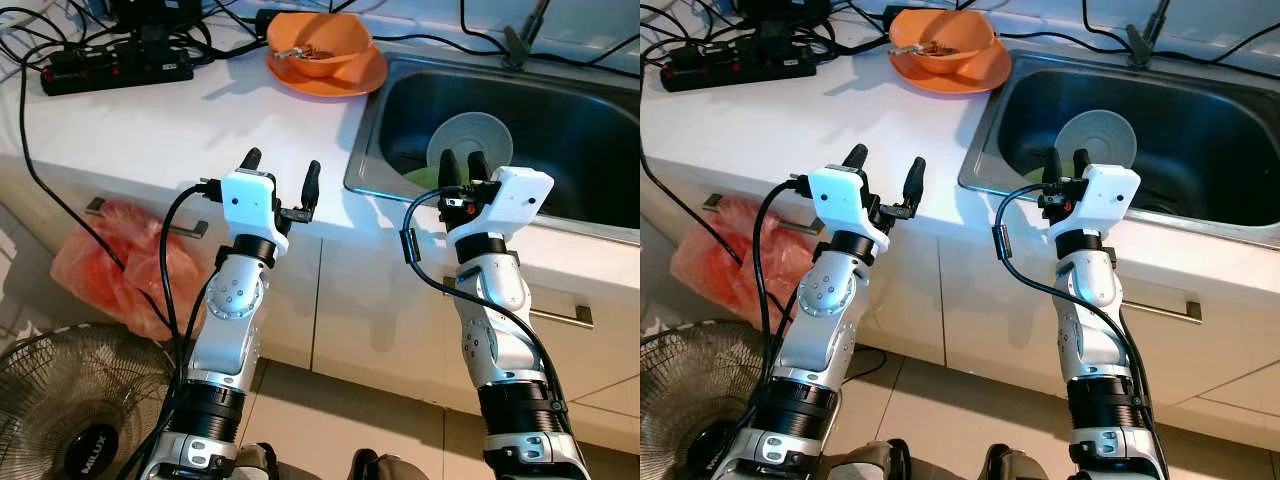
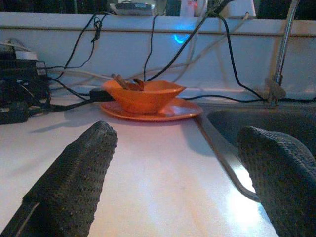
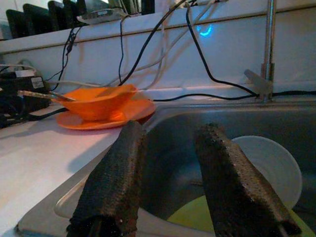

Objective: Kitchen organization

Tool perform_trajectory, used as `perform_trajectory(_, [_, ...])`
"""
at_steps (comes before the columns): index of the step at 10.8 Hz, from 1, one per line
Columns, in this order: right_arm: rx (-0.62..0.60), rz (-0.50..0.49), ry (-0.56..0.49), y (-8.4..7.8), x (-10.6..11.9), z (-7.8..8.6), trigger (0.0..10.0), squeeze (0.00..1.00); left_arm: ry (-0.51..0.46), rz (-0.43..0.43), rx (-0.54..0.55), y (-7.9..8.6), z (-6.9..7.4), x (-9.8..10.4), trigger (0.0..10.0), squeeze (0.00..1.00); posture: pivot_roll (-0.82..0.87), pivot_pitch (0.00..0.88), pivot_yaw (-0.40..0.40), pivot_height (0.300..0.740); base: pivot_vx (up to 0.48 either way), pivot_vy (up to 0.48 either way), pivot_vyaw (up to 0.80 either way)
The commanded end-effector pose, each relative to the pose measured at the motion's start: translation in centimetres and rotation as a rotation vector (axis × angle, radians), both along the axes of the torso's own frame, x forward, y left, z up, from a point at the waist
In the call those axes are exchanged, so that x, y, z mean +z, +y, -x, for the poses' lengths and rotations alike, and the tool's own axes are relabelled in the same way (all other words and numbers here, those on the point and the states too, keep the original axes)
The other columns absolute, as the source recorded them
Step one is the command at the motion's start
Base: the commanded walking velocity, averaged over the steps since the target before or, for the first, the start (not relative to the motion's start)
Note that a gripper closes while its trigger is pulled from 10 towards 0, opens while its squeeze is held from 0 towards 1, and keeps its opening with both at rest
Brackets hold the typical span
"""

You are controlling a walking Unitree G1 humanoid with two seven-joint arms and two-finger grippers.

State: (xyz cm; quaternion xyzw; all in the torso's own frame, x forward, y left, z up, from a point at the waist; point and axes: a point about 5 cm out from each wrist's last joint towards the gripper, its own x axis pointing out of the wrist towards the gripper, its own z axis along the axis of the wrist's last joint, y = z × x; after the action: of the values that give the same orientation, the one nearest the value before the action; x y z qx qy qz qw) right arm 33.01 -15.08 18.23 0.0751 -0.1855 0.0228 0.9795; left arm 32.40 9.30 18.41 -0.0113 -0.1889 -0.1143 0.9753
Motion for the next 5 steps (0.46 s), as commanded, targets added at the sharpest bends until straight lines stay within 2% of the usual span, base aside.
perform_trajectory(1, [0.001, -0.008, 0.019, 0.08, -0.10, -0.27, 10.0, 0.00, -0.004, -0.012, 0.006, 0.12, 0.09, 0.23, 10.0, 0.00, 0.09, 0.167, -0.015, 0.740, 0.000, 0.000, 0.00])
perform_trajectory(3, [0.008, -0.011, 0.026, 0.29, -0.18, -0.41, 10.0, 0.00, 0.002, -0.003, 0.033, 0.61, 0.04, 0.17, 10.0, 0.00, 0.10, 0.167, -0.016, 0.740, 0.000, 0.000, 0.00])
perform_trajectory(4, [0.010, -0.014, 0.027, 0.44, -0.15, -0.44, 10.0, 0.00, 0.000, -0.008, 0.033, 0.60, 0.13, 0.21, 10.0, 0.00, 0.10, 0.170, -0.016, 0.740, 0.000, 0.000, -0.50])
perform_trajectory(5, [0.016, -0.008, 0.028, 0.62, -0.24, -0.52, 10.0, 0.00, -0.003, -0.007, 0.044, 0.80, 0.12, 0.25, 10.0, 0.00, 0.11, 0.171, -0.018, 0.740, 0.000, 0.000, 0.00])
